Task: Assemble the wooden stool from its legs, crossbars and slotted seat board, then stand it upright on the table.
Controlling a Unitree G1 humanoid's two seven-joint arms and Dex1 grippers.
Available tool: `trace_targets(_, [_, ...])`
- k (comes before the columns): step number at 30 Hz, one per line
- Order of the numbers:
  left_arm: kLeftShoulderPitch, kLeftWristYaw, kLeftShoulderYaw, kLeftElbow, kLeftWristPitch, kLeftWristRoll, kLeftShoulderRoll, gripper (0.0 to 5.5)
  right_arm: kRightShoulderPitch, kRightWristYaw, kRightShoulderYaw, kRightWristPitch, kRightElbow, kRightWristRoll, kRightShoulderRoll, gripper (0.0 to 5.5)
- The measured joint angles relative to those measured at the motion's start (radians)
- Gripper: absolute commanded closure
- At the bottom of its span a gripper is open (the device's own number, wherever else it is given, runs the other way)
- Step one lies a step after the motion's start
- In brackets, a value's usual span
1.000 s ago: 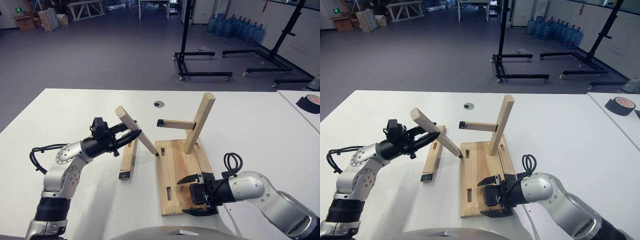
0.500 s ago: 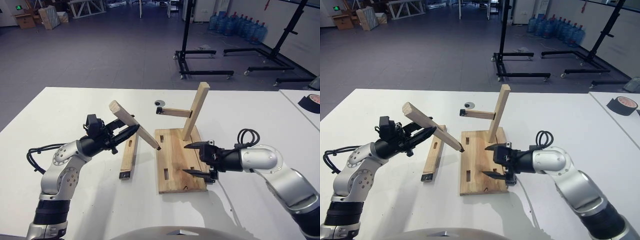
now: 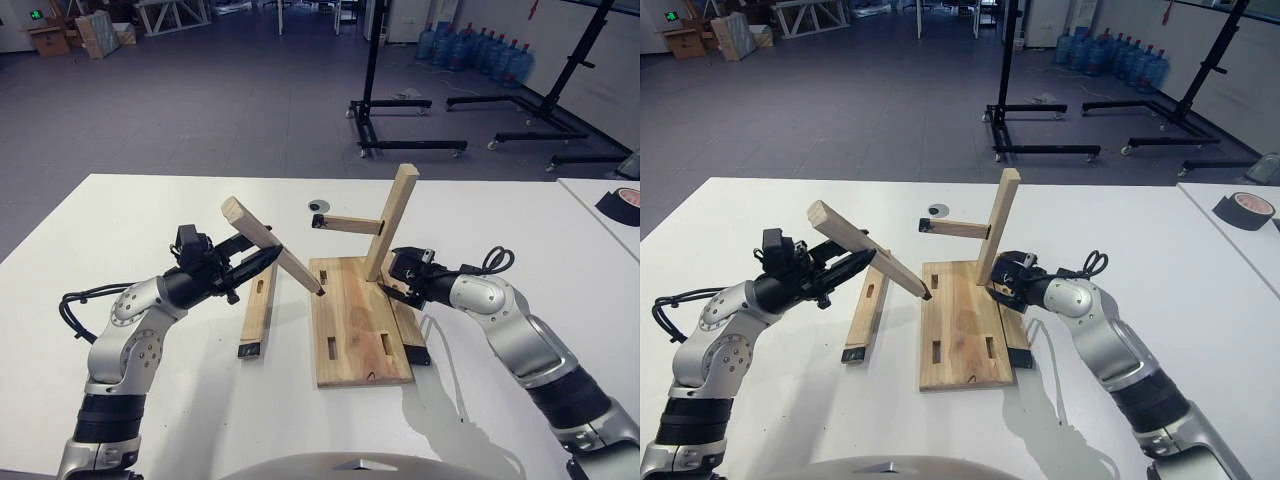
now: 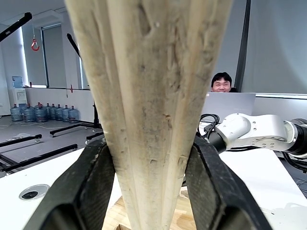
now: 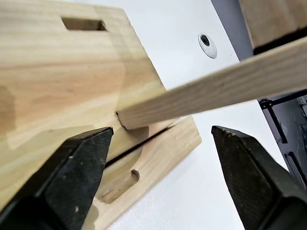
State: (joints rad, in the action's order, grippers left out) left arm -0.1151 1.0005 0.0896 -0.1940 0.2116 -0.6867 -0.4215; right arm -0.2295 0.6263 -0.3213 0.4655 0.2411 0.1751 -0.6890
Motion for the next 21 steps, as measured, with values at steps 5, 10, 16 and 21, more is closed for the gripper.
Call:
trace_targets(5, [0.0, 0.001, -0.002, 0.003, 0.0, 0.004, 0.0, 3.49, -0.018, -0.012, 0.02, -0.01, -0.052, 0.017, 0.007, 1.72])
trace_targets(10, [0.001, 0.008, -0.006, 0.014, -0.003, 0.016, 0.001, 3.49, -0.116, -0.04, -0.043, -0.087, -0.241, 0.081, 0.093, 1.72])
trace_targets(16, [-0.001, 0.023, -0.01, 0.025, 0.001, 0.009, 0.003, 3.49, -0.158, -0.041, -0.092, -0.207, -0.33, 0.139, 0.113, 1.72])
trace_targets(21, [-0.004, 0.025, 0.021, 0.038, 0.022, -0.017, -0.006, 3.49, -0.094, 0.046, -0.104, -0.255, -0.246, 0.084, 0.114, 1.72])
